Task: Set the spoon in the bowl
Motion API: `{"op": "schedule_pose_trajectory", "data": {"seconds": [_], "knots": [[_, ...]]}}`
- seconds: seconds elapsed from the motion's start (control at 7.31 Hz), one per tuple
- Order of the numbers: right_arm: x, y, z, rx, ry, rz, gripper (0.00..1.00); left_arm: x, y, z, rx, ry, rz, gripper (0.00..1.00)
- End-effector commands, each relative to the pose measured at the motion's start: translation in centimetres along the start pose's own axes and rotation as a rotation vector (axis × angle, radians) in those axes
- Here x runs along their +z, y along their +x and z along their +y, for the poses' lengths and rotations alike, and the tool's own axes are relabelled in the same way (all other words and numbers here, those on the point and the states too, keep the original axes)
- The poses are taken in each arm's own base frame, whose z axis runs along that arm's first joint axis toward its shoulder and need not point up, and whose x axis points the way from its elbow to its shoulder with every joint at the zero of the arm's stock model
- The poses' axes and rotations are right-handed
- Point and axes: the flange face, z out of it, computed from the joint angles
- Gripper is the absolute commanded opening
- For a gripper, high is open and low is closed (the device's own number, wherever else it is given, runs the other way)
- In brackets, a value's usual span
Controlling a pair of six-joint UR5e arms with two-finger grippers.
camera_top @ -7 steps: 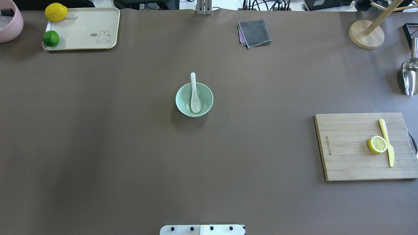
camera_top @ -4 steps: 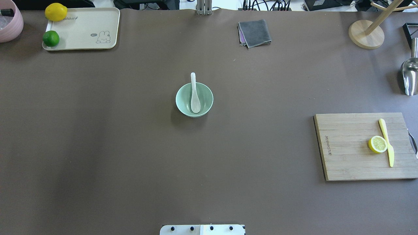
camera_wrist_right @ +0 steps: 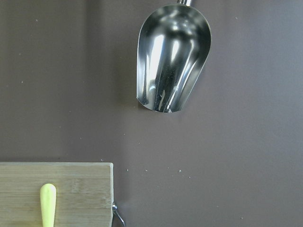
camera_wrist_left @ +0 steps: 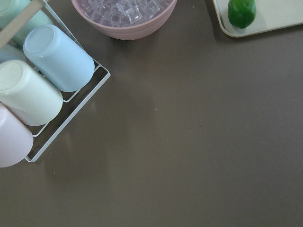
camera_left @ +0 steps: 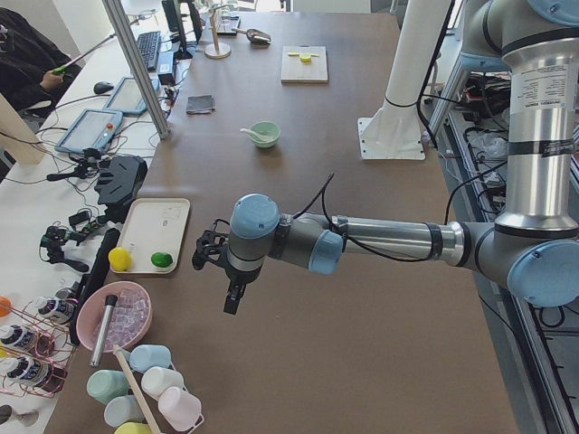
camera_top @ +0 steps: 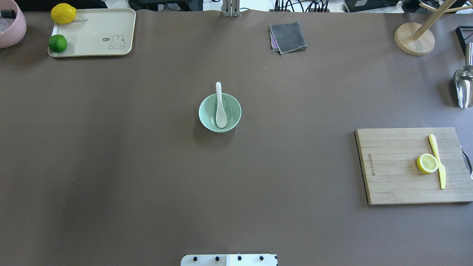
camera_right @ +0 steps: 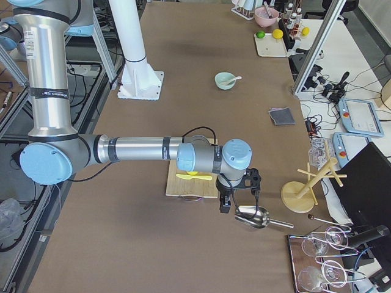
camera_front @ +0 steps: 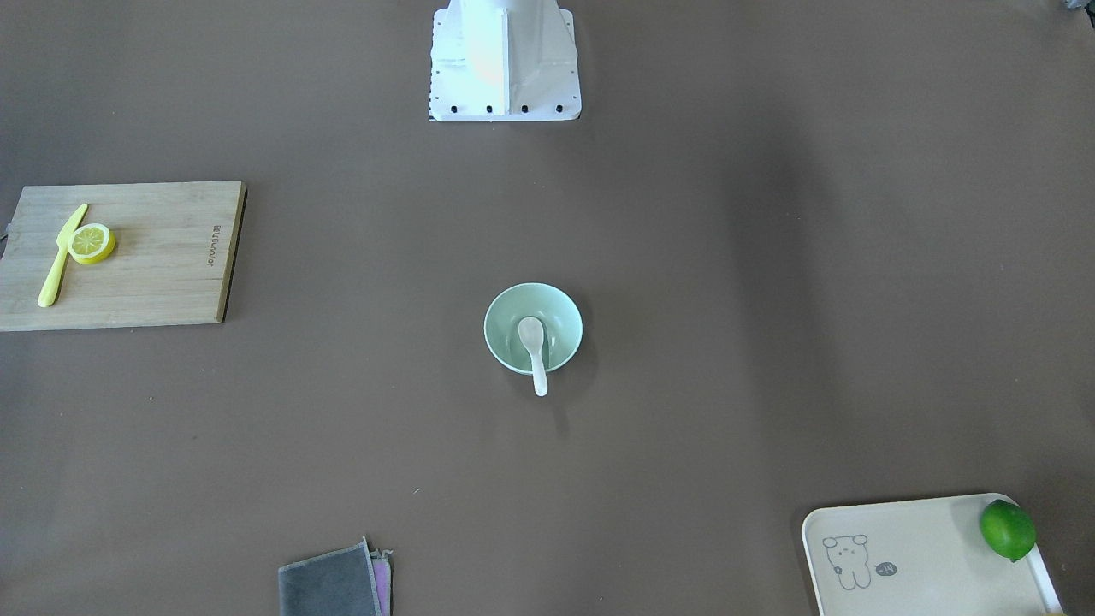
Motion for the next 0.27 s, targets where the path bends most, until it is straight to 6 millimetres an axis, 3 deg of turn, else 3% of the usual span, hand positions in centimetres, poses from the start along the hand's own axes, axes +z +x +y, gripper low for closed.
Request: {"op": "schedule_pose_trajectory", "data": {"seconds": [0.0, 0.14], "knots": [[0.21, 0.00, 0.00, 0.006, -0.003, -0.012, 1.00, -0.23, 0.33, -0.39, 0.007, 0.006, 0.002, 0.98], [0.21, -0.13, 0.06, 0.006, -0.002, -0.025, 1.00, -0.20, 0.32, -0.32, 0.008, 0.006, 0.004, 0.98]]}}
